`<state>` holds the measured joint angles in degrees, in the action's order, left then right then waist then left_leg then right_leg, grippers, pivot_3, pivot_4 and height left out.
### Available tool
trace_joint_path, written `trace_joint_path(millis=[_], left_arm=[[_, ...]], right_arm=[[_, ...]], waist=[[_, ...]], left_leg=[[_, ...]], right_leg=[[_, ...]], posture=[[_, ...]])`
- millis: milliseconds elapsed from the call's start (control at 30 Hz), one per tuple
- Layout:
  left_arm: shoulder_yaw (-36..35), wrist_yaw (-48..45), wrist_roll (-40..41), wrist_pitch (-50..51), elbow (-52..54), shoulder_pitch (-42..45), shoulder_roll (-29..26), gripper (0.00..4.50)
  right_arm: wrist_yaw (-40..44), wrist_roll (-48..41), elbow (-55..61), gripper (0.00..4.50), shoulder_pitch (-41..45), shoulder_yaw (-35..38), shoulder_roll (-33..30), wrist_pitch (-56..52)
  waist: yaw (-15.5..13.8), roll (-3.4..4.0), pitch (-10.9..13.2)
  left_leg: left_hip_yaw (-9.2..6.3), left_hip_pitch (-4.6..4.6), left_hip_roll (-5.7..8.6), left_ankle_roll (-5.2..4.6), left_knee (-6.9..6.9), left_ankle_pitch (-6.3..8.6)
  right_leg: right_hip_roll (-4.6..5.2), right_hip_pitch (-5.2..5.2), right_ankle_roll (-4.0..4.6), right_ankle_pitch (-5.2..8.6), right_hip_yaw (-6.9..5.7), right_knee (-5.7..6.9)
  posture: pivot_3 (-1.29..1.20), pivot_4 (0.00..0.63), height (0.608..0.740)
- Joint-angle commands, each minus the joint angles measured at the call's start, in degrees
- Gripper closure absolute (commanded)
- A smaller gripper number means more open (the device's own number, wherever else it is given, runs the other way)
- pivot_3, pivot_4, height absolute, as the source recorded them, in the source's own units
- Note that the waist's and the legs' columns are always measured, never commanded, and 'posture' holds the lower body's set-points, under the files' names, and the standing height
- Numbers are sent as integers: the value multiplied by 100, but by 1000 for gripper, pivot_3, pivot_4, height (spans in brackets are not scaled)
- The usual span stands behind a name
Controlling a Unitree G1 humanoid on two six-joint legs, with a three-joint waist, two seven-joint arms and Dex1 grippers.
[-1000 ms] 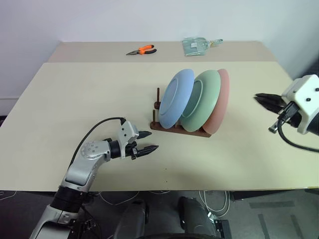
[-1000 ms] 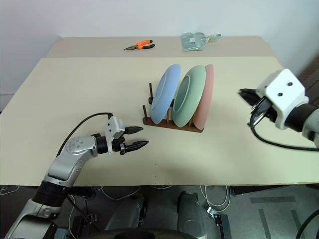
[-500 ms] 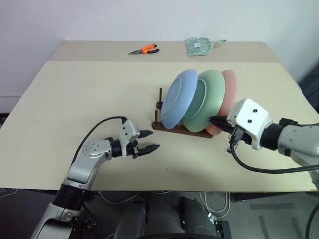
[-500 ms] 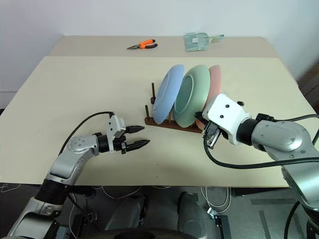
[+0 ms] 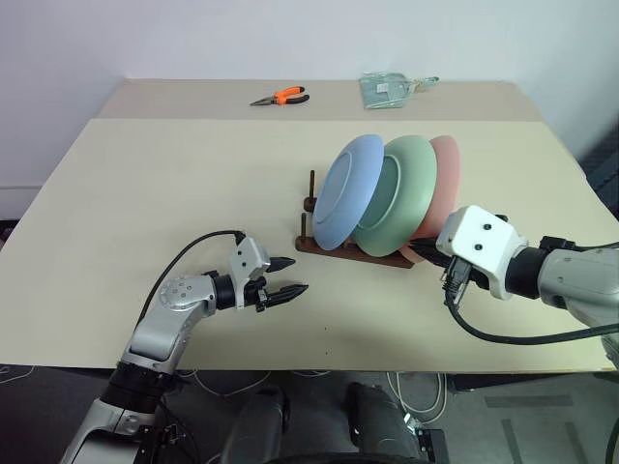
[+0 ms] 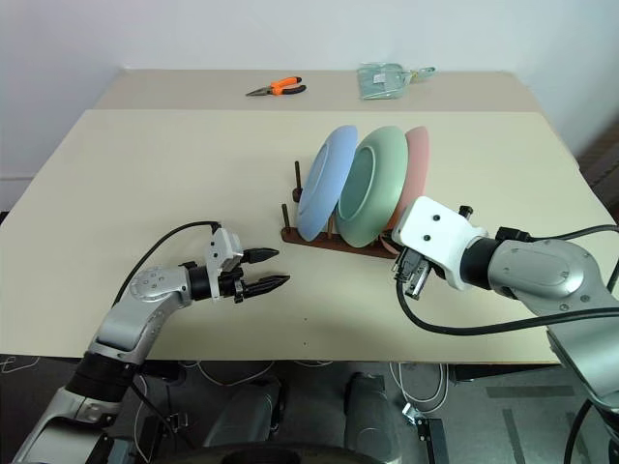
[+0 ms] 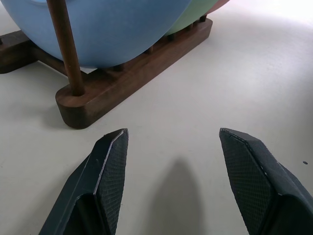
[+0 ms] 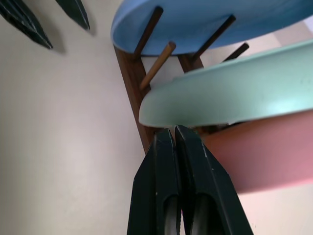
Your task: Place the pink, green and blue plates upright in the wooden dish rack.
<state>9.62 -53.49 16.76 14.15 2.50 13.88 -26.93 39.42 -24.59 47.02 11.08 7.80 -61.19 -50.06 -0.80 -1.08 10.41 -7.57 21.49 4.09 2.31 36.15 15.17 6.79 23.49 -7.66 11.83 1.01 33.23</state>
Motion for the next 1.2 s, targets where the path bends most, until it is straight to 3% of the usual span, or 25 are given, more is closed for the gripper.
trace_joint_path(millis=[33,400,700,1000,1200], left_arm=[[-94,1,23,-55,225,38,-42,1448],[-91,70,27,53,347,77,-39,1448],[-117,84,46,13,295,9,-59,1448],[-122,116,60,36,389,-66,-61,1448],[-137,205,97,247,597,-31,-62,1448]], right_arm=[[42,49,120,4424,56,160,-75,95],[-208,391,-42,4424,1155,-996,505,230],[-162,412,-151,4424,1564,-1151,761,235],[-155,1068,-846,4424,2598,-2218,1431,660],[-43,1357,-1155,4424,2933,-2494,1758,949]], waist=[[0,0,0],[6,0,0],[8,0,0],[21,1,0],[11,0,0]], left_leg=[[0,0,0,0,0,0],[0,0,-1,0,0,0],[-3,0,1,0,0,0],[-1,-3,1,0,-1,0],[-4,-2,3,0,-1,0]], right_leg=[[0,0,0,0,0,0],[-1,1,1,-1,0,0],[-1,1,7,-5,0,1],[-4,3,11,-9,1,4],[-4,4,4,-20,0,5]], posture=[[0,150,740],[0,150,740],[0,150,740],[0,150,740],[0,150,740]])
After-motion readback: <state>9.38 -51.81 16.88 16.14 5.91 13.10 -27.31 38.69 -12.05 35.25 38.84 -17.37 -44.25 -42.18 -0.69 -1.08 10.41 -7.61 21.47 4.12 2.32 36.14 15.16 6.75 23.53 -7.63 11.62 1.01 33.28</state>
